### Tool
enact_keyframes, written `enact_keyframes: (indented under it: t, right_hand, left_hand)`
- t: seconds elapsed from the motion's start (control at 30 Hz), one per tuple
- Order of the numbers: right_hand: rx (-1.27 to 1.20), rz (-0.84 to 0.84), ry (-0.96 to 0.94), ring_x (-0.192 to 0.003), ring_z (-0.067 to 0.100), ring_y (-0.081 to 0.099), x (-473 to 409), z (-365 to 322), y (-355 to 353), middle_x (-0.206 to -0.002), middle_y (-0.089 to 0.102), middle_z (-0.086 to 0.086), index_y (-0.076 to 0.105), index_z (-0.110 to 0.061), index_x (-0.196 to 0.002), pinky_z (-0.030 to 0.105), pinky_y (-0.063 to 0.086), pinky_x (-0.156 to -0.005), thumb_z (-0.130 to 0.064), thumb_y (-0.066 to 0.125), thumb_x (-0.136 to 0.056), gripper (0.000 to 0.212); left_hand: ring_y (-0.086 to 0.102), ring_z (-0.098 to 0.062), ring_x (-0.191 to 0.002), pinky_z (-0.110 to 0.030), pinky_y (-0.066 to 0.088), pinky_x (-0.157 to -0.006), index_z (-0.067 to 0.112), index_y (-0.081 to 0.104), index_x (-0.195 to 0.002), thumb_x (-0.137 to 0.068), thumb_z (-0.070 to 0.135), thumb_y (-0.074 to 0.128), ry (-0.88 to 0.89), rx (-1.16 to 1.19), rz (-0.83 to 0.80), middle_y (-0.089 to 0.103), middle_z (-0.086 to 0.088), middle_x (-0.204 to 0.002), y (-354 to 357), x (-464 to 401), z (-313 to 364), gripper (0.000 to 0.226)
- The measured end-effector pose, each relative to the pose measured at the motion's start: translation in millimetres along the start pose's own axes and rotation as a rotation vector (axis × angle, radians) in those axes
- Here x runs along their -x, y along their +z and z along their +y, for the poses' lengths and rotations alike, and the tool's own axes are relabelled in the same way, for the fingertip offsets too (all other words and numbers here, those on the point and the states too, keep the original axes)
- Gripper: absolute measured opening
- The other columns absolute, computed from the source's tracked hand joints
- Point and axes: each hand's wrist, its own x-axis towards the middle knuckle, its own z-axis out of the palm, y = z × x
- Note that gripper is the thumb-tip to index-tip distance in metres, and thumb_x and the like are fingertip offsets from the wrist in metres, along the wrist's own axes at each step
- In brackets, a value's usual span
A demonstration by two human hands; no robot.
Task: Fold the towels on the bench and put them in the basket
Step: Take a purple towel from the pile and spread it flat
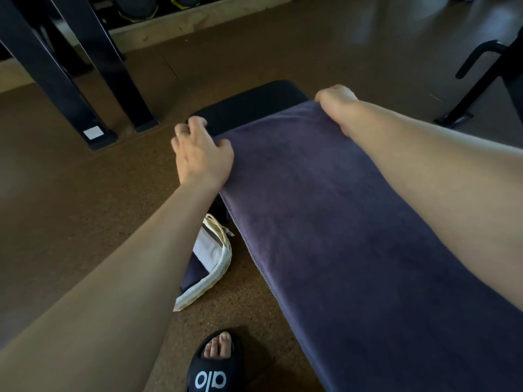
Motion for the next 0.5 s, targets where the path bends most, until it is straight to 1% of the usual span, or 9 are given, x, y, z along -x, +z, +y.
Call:
enact_keyframes:
  t: [0.07, 0.1, 0.17, 0.2, 0.27, 0.3, 0.37, 0.43, 0.5]
  right_hand:
    - [-0.010, -0.013, 0.043, -0.113, 0.026, 0.063, -3, 1, 2, -0.127, 0.063, 0.007, 0.053, -0.017, -0.142, 0.044, 0.050, -0.105, -0.030, 0.044, -0.096, 0.048]
    - [-0.016, -0.023, 0.061, -0.112, 0.025, 0.064, -3, 1, 4, -0.126, 0.064, 0.007, 0.056, -0.016, -0.139, 0.043, 0.050, -0.105, -0.032, 0.042, -0.098, 0.045]
    - [-0.039, -0.011, 0.069, -0.106, 0.024, 0.064, -3, 2, 5, -0.123, 0.065, 0.007, 0.057, -0.014, -0.136, 0.042, 0.051, -0.102, -0.031, 0.044, -0.100, 0.041]
    - [-0.067, 0.015, 0.063, -0.100, 0.023, 0.064, -5, 3, 5, -0.120, 0.065, 0.006, 0.057, -0.015, -0.134, 0.041, 0.053, -0.097, -0.028, 0.049, -0.098, 0.039]
    - [-0.104, 0.089, 0.023, -0.093, 0.021, 0.065, -7, 4, 5, -0.113, 0.067, 0.005, 0.061, -0.015, -0.128, 0.036, 0.055, -0.084, -0.022, 0.057, -0.092, 0.037]
    - [-0.096, 0.121, -0.009, -0.094, 0.022, 0.066, -8, 5, 4, -0.110, 0.068, 0.003, 0.064, -0.014, -0.125, 0.034, 0.055, -0.079, -0.018, 0.059, -0.090, 0.036]
    - [-0.038, 0.165, -0.103, -0.103, 0.025, 0.068, -9, 5, 5, -0.103, 0.065, -0.002, 0.071, -0.011, -0.119, 0.037, 0.057, -0.082, -0.009, 0.056, -0.089, 0.033]
    - [0.025, 0.183, -0.219, -0.104, 0.021, 0.066, -5, 6, 6, -0.101, 0.065, -0.005, 0.077, -0.014, -0.106, 0.034, 0.056, -0.087, -0.005, 0.052, -0.089, 0.031]
    - [0.056, 0.209, -0.297, -0.098, 0.015, 0.064, 2, 6, 4, -0.102, 0.069, -0.006, 0.075, -0.026, -0.092, 0.029, 0.053, -0.086, -0.008, 0.052, -0.090, 0.030]
  left_hand:
    - [0.046, -0.031, -0.125, -0.033, 0.042, -0.091, 0.014, 0.043, -0.138, -0.093, 0.026, 0.060, -0.153, 0.103, 0.013, 0.039, -0.013, -0.143, -5, -9, -3, 0.049]
    - [0.050, -0.031, -0.122, -0.031, 0.045, -0.081, 0.013, 0.043, -0.138, -0.092, 0.026, 0.062, -0.254, 0.171, 0.003, 0.040, -0.012, -0.144, -6, -14, -7, 0.051]
    - [0.059, -0.030, -0.114, -0.026, 0.041, -0.057, 0.009, 0.046, -0.140, -0.085, 0.027, 0.066, -0.411, 0.290, -0.041, 0.049, -0.012, -0.142, -6, -24, -15, 0.061]
    - [0.063, -0.029, -0.108, -0.025, 0.039, -0.051, 0.007, 0.051, -0.138, -0.080, 0.029, 0.068, -0.436, 0.321, -0.063, 0.057, -0.012, -0.135, -7, -25, -17, 0.064]
    - [0.068, -0.028, -0.095, -0.027, 0.040, -0.048, 0.005, 0.060, -0.130, -0.070, 0.032, 0.070, -0.439, 0.346, -0.105, 0.068, -0.014, -0.116, -10, -26, -19, 0.066]
    - [0.069, -0.026, -0.087, -0.028, 0.040, -0.048, 0.004, 0.062, -0.126, -0.069, 0.031, 0.070, -0.433, 0.350, -0.120, 0.069, -0.013, -0.107, -11, -26, -20, 0.063]
    - [0.063, -0.020, -0.072, -0.028, 0.041, -0.049, 0.003, 0.068, -0.114, -0.079, 0.024, 0.071, -0.390, 0.315, -0.150, 0.068, -0.012, -0.093, -14, -26, -20, 0.041]
    - [0.060, -0.017, -0.072, -0.027, 0.042, -0.052, 0.005, 0.071, -0.104, -0.088, 0.016, 0.067, -0.342, 0.246, -0.159, 0.066, -0.010, -0.091, -16, -25, -21, 0.020]
    - [0.061, -0.016, -0.082, -0.024, 0.043, -0.054, 0.009, 0.070, -0.106, -0.093, 0.014, 0.066, -0.299, 0.187, -0.138, 0.065, -0.008, -0.103, -19, -26, -23, 0.015]
